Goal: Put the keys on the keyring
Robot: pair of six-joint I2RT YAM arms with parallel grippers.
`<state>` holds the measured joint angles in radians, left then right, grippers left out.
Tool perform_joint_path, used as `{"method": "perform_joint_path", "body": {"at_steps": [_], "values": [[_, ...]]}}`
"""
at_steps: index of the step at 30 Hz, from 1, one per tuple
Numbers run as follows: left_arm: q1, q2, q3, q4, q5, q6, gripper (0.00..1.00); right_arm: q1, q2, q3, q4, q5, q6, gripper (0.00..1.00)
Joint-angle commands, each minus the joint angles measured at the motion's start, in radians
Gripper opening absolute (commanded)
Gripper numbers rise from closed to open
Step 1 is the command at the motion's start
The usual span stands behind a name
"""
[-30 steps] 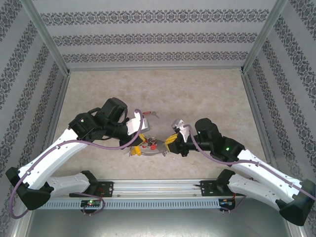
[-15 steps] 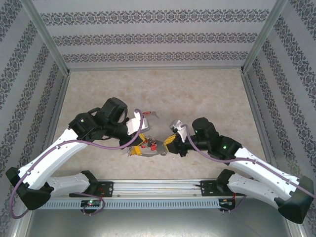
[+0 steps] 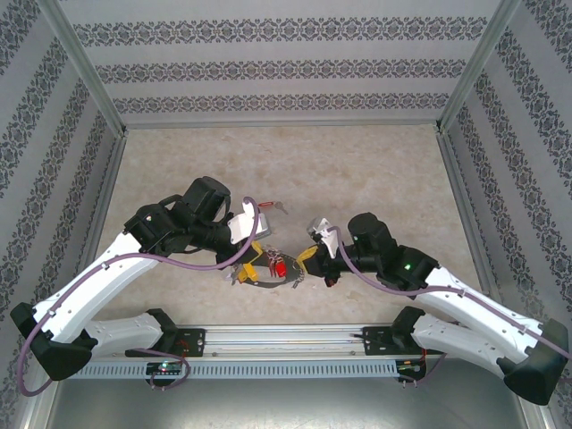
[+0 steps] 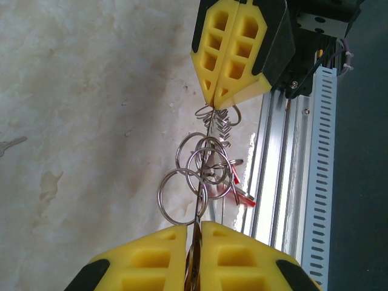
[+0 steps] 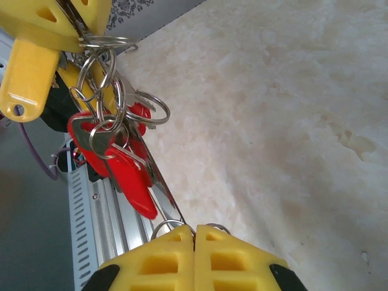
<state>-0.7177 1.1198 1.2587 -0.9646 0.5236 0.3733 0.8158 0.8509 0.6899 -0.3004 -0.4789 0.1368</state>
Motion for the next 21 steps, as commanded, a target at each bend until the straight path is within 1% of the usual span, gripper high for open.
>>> {"method": "perform_joint_path", "body": {"at_steps": [1, 9, 11, 15, 21], "values": [[0.014, -0.005, 0.0, 0.059, -0.014, -0.011, 0.0, 0.016, -0.026, 0.063, 0.019, -0.009, -0.005, 0.0], [0.014, -0.006, -0.006, 0.059, -0.025, -0.01, 0.0, 0.012, -0.004, 0.138, -0.033, 0.078, -0.017, 0.0], [0.014, -0.007, -0.007, 0.06, -0.025, -0.007, 0.0, 0.012, 0.022, 0.168, -0.063, 0.105, -0.025, 0.0], [0.014, -0.008, -0.01, 0.059, -0.028, -0.005, 0.0, 0.013, 0.08, 0.219, -0.11, 0.111, -0.041, 0.0], [0.014, -0.009, -0.016, 0.061, -0.032, -0.004, 0.0, 0.026, 0.123, 0.256, -0.159, 0.186, -0.077, 0.0]]}}
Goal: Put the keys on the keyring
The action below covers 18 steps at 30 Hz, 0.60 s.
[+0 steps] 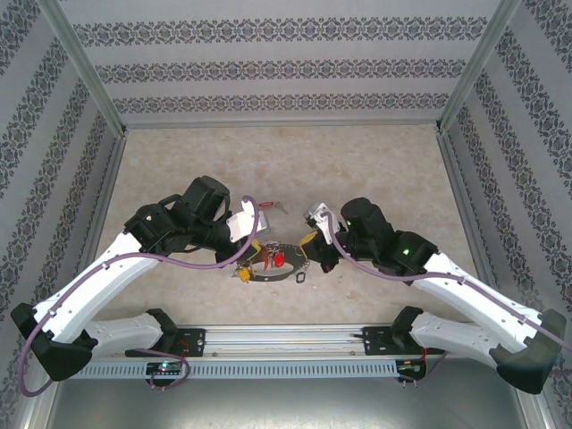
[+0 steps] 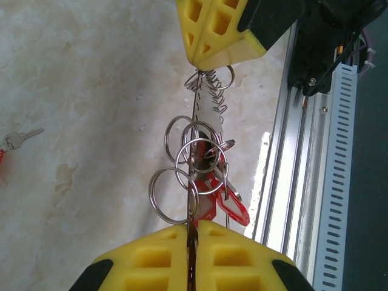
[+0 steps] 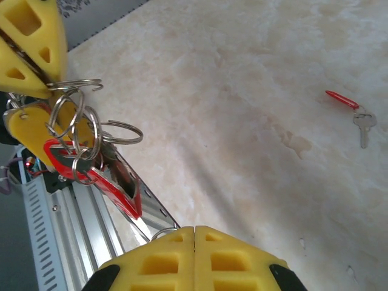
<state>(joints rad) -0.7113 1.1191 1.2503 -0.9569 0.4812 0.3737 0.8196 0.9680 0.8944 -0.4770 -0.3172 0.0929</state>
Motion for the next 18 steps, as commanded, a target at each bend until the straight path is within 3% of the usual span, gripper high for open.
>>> {"method": "perform_joint_path", "body": {"at_steps": [1, 18], "values": [[0.007, -0.007, -0.009, 0.054, 0.012, -0.006, 0.0, 0.024, 0.009, 0.055, 0.014, 0.036, -0.038, 0.0], [0.007, -0.011, -0.032, 0.078, 0.016, -0.025, 0.0, 0.032, 0.001, 0.04, 0.136, -0.057, -0.009, 0.0]]}}
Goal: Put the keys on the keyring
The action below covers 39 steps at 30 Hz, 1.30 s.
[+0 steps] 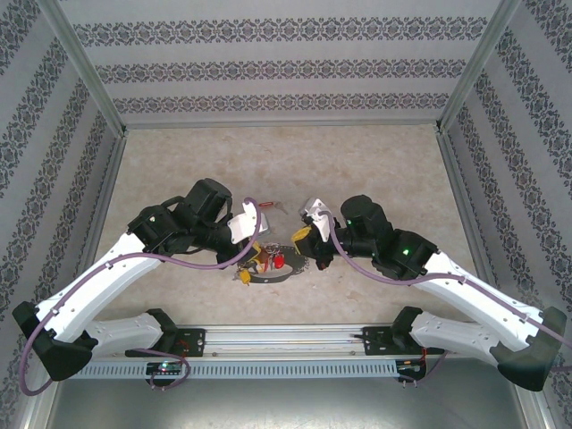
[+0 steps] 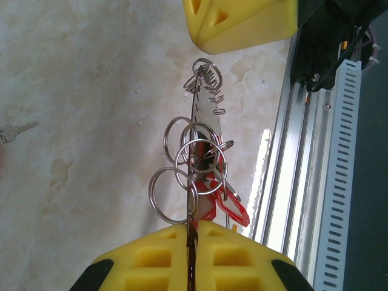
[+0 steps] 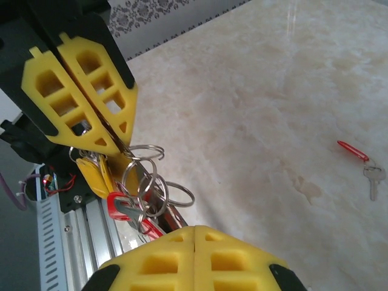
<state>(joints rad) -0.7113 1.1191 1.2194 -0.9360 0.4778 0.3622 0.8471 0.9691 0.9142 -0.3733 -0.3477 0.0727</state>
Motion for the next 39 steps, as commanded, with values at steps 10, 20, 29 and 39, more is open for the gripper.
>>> {"method": "perform_joint_path", "body": {"at_steps": [10, 20, 29, 39], "values": [[0.007, -0.018, -0.008, 0.056, 0.008, -0.011, 0.0, -0.045, -0.128, -0.092, -0.001, -0.051, 0.176, 0.29], [0.007, -0.016, -0.001, 0.056, 0.01, -0.009, 0.0, -0.188, -0.165, -0.185, 0.064, -0.315, 0.377, 0.36], [0.007, -0.022, 0.002, 0.054, 0.007, -0.008, 0.0, -0.235, -0.103, -0.196, 0.091, -0.404, 0.405, 0.37], [0.007, -0.019, 0.003, 0.054, 0.002, -0.005, 0.0, -0.238, -0.041, -0.19, 0.059, -0.392, 0.391, 0.47]]}}
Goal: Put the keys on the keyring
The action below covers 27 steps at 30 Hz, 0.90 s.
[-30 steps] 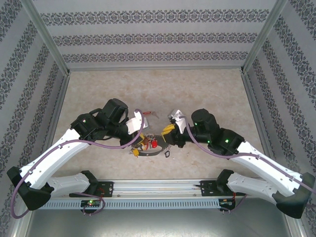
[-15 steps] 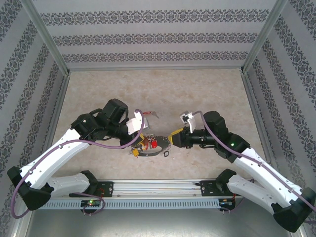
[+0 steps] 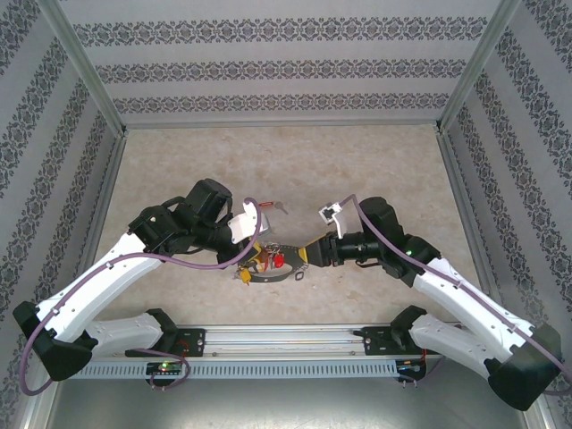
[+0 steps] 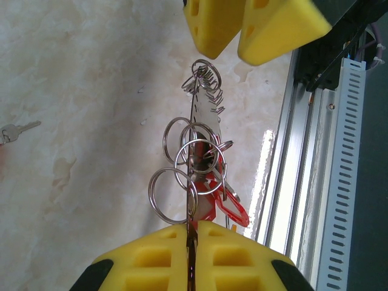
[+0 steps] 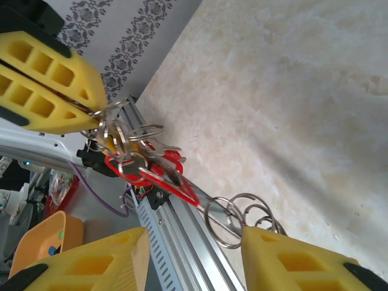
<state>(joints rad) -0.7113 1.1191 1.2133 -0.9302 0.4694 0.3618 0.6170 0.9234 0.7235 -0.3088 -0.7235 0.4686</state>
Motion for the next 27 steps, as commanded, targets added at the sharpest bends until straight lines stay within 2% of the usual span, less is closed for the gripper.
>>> {"method": "perform_joint_path", "body": {"at_steps": [1, 27], "values": [[0.007, -0.019, 0.01, 0.048, 0.011, -0.005, 0.0, -0.008, 0.004, 0.001, -0.008, -0.012, -0.007, 0.47], [0.007, -0.019, 0.007, 0.05, 0.004, -0.006, 0.0, 0.007, 0.029, 0.004, 0.026, -0.022, -0.019, 0.45]]}}
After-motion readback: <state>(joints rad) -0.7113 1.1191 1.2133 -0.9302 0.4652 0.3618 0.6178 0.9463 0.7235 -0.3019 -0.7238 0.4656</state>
